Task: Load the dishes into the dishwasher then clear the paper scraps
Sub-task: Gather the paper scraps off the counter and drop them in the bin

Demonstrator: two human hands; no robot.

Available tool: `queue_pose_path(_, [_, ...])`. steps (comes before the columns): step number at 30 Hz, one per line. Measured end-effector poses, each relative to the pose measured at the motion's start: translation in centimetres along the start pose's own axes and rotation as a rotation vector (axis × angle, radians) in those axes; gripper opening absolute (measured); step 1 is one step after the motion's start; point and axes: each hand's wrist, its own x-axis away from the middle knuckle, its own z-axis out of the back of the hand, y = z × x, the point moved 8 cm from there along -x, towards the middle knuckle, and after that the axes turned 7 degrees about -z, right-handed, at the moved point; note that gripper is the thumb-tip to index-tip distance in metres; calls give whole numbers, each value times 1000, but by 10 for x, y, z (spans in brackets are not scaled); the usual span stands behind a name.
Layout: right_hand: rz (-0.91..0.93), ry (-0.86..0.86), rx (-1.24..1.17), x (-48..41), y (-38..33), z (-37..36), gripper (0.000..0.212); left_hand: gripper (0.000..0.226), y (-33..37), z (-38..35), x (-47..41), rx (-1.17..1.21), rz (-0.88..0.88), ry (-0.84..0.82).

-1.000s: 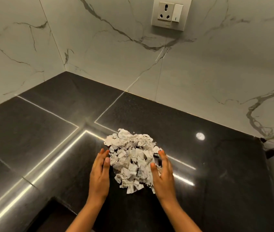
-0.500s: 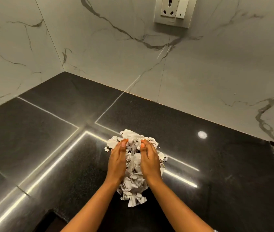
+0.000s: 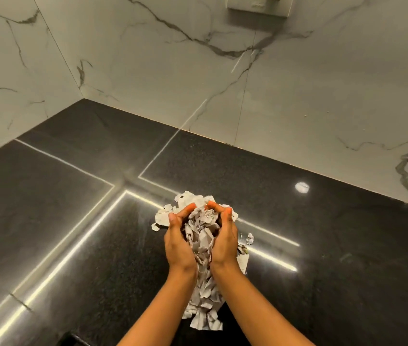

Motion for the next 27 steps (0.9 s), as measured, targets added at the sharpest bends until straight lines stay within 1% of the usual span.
queue_pose_path(2, [-44,-6,-84,-1,1,-2,47,53,-3,1,-1,61,37,42])
queue_pose_path(4, [-64,-43,-119,-2,1,-5,48,52,-5,-1,-2,122,84,66])
queue_pose_path(7, [-36,-99,-130,3,-4,-13,48,46,-3,-3,-2,131,115,75])
queue_pose_path(10, [-12,-73,-171,8,-11,-13,48,42,1,-2,0,112,101,82])
queue_pose_path(13, [-42,-35,-210,11,-12,-13,44,38,3,-2,0,135,109,91])
queue_pose_path(17, [-70,-30,-289,17,-18,-18,43,26,11,-5,4,254,140,63])
queue_pose_path(19, [-77,-28,-313,19,-21,-22,44,25,19,-9,4,300,141,43])
queue_pose_path(23, [-81,-5,-346,25,-31,-28,43,18,36,-16,8,335,148,76])
queue_pose_path(25, [-88,-5,-347,30,-38,-31,43,19,44,-17,13,354,155,112])
queue_pose_path(27, [-85,-5,-345,36,-43,-33,44,26,50,-15,20,366,148,151])
